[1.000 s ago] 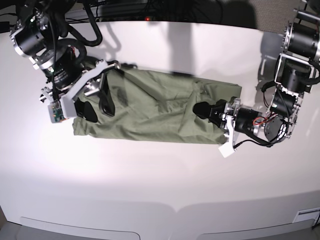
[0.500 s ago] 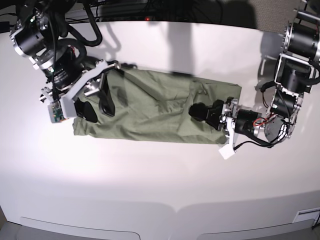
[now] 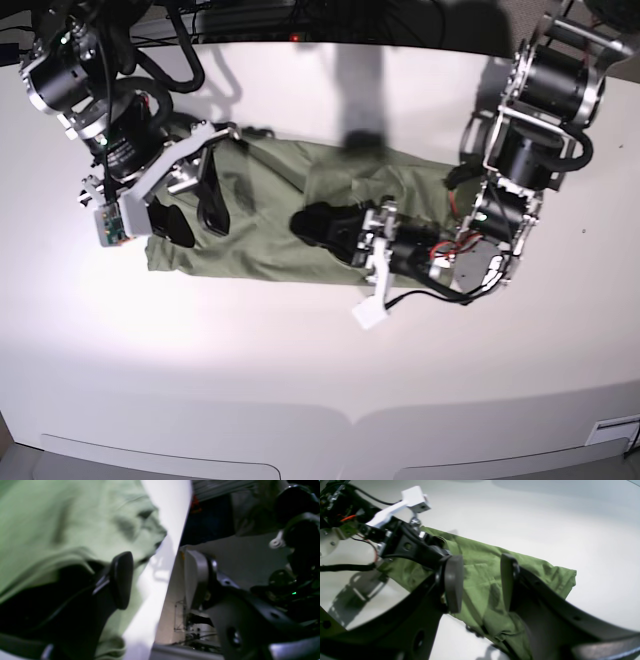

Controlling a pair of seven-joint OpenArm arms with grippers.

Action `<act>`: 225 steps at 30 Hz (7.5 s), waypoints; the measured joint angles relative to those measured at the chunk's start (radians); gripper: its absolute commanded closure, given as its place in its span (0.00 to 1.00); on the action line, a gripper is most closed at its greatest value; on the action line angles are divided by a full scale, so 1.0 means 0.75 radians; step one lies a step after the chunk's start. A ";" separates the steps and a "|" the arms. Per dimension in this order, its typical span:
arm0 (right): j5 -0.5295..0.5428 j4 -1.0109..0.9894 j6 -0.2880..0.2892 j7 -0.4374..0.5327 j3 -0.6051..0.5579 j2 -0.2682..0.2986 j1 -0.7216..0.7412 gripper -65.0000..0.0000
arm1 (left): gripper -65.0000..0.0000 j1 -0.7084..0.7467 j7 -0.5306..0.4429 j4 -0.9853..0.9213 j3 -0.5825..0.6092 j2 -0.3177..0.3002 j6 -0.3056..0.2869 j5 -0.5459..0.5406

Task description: Fold the T-shirt properly

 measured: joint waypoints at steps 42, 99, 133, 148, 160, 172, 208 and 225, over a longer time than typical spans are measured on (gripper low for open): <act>-0.010 0.000 0.000 0.009 0.000 -0.001 0.007 0.61 | 0.69 -0.070 -0.249 0.004 0.001 0.137 0.002 0.747; -0.008 0.000 -0.001 0.010 0.000 -0.001 0.007 0.61 | 0.95 0.035 -0.626 0.022 -0.006 -0.182 -0.033 1.097; -0.130 -0.017 -0.039 0.017 0.000 0.028 0.032 0.32 | 0.44 0.080 -0.699 0.181 -0.004 -0.432 0.109 1.247; -0.149 -0.928 -0.146 -0.050 0.001 0.026 0.512 0.32 | 0.43 0.105 -0.626 0.475 0.005 -0.436 0.131 1.150; -0.222 -1.445 -0.191 -0.019 0.002 0.027 0.694 0.32 | 0.43 0.109 -0.625 0.475 0.005 -0.436 0.131 1.150; 0.091 -1.530 -0.100 -0.314 0.004 -0.027 0.701 0.32 | 0.43 0.112 -0.615 0.475 0.005 -0.436 0.131 1.151; 0.391 -1.129 0.011 -0.479 -0.068 -0.017 0.742 1.00 | 0.43 0.066 -0.502 0.476 0.003 -0.141 0.285 1.228; 0.148 -1.130 0.011 -0.303 -0.365 -0.255 0.754 1.00 | 0.43 -0.331 -0.326 0.476 0.003 -0.346 0.485 1.637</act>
